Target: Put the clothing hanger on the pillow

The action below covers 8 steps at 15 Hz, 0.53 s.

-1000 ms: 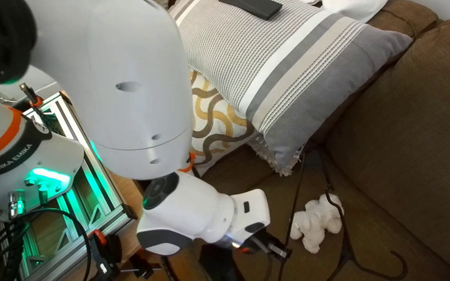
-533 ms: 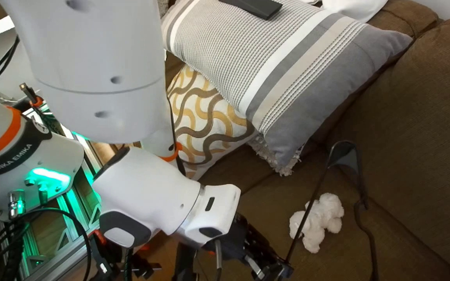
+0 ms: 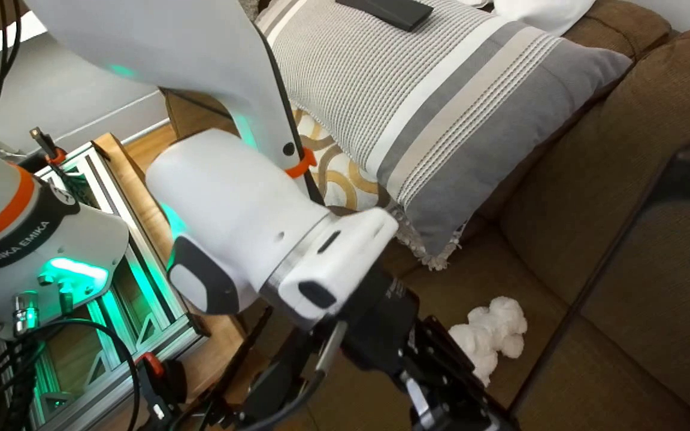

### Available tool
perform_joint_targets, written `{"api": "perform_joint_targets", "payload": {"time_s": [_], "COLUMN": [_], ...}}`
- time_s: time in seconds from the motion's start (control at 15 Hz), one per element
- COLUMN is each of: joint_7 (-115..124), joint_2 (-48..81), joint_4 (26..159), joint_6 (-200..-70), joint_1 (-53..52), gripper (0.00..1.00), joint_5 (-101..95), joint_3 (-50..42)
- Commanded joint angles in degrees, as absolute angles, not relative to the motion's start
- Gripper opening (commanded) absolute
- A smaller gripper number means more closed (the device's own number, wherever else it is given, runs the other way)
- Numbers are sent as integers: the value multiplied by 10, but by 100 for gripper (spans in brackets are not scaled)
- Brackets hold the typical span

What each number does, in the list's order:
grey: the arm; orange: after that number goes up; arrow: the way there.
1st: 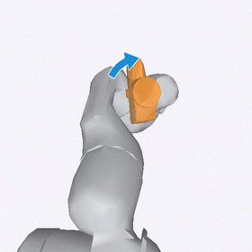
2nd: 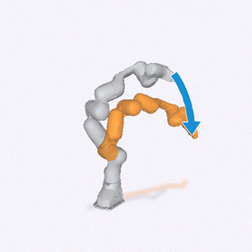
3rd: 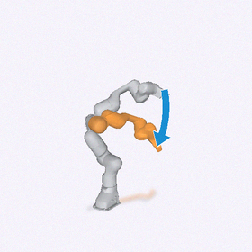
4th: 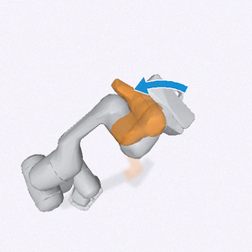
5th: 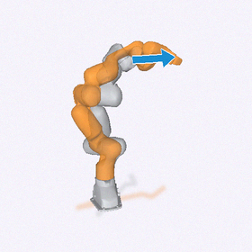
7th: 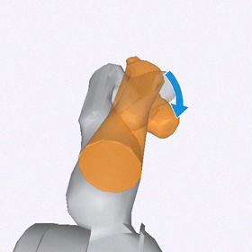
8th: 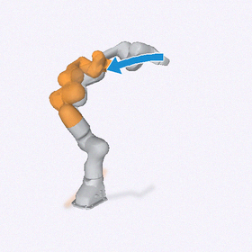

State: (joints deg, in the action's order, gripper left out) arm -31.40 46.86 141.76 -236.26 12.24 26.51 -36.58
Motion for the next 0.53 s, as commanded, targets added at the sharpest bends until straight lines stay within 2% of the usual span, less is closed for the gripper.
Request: {"api": "perform_joint_targets", "payload": {"time_s": [0.0,0.47], "joint_7": [-373,-520], "joint_2": [460,433], "joint_4": [1438,1521], "joint_6": [-2367,-2451], "joint_1": [26,-78], "gripper": [2,2], "joint_5": [316,250], "joint_3": [-398,-438]}}
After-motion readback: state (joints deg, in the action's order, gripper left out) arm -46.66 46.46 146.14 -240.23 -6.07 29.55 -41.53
